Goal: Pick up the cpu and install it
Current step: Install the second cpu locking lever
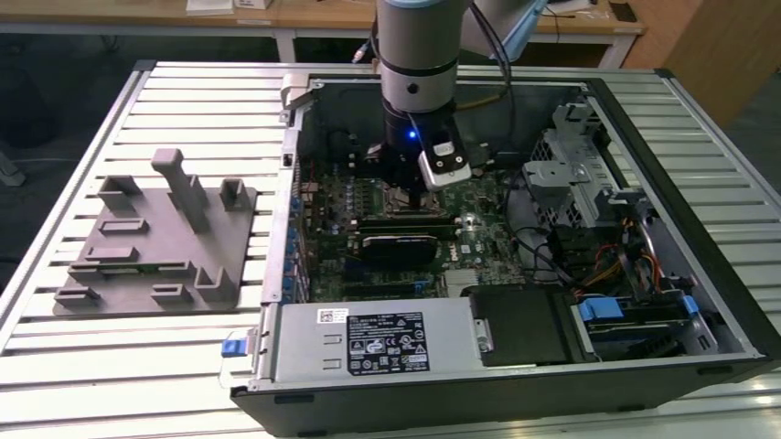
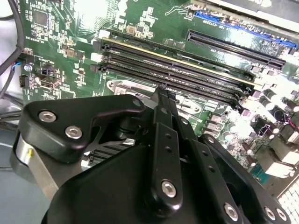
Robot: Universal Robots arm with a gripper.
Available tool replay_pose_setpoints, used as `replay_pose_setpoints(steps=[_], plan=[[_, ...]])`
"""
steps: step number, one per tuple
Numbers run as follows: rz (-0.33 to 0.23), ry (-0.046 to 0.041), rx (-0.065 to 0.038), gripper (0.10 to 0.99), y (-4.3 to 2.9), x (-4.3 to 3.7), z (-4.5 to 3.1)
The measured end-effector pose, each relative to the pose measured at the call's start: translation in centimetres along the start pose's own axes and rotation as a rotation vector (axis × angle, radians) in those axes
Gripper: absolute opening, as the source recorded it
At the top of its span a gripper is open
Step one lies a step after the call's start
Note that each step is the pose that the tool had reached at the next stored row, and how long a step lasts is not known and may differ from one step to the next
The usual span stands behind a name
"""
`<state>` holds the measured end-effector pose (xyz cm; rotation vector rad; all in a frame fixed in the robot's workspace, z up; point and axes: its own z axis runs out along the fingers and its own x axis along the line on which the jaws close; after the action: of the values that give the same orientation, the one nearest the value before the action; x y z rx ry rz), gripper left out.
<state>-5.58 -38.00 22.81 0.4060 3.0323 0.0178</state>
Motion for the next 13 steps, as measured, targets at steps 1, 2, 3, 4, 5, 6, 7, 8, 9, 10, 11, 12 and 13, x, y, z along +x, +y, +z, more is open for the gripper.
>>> replay_pose_setpoints(steps=[1,2,3,4,5,6,7,8,9,10,11,12,13], plan=[[0.000,0.0000,0.000,0.106,0.00,0.00,0.00],[0.000,0.0006,0.000,0.106,0.00,0.00,0.01],[0.000,0.0028,0.000,0.106,0.00,0.00,0.02],[0.000,0.0082,0.001,0.106,0.00,0.00,0.05],[0.000,0.0180,0.004,0.106,0.00,0.00,0.08],[-0.001,0.0295,0.007,0.106,-0.02,0.01,0.13],[-0.004,0.0416,0.010,0.106,-0.03,0.01,0.18],[-0.006,0.0538,0.013,0.106,-0.04,0.01,0.22],[-0.009,0.0670,0.017,0.106,-0.05,0.01,0.28],[-0.011,0.0793,0.020,0.106,-0.06,0.01,0.33],[-0.013,0.0888,0.022,0.106,-0.08,0.01,0.37],[-0.013,0.0900,0.023,0.106,-0.09,0.01,0.36],[-0.013,0.0901,0.023,0.106,-0.09,0.01,0.36]])
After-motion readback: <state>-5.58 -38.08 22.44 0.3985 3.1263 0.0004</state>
